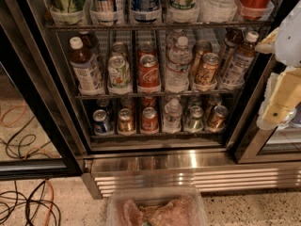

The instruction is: Pick 7up can from top shelf of fridge

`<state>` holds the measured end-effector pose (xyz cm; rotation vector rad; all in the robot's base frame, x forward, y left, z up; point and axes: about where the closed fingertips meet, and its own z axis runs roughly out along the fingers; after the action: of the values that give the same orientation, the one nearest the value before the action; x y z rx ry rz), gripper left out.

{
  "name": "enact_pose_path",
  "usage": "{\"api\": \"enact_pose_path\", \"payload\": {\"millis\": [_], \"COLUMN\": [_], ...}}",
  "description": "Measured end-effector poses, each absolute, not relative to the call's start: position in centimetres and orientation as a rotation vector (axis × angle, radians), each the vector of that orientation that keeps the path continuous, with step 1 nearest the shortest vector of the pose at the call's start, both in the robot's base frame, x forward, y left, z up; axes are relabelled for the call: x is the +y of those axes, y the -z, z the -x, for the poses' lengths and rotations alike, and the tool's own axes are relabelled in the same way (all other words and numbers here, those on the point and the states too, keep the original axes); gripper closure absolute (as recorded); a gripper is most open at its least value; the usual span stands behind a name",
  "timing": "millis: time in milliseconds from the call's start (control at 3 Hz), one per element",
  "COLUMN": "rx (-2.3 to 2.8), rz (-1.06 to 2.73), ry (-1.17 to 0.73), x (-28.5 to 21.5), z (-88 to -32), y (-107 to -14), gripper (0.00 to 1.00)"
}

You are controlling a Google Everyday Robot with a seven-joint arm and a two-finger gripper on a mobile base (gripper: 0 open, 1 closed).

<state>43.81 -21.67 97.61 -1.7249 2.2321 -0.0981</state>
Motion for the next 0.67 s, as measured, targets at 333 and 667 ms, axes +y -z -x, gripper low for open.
{"api": "enact_pose_path", "payload": {"millis": [333, 667], "rx": [2.232, 2.255], "rz": [1.725, 1.649], "ry": [0.098, 0.094], "x": [-21.66, -20.85], "z": [-43.82, -44.39], "y": [-97.61, -97.96], "gripper": [0.00, 0.00]}}
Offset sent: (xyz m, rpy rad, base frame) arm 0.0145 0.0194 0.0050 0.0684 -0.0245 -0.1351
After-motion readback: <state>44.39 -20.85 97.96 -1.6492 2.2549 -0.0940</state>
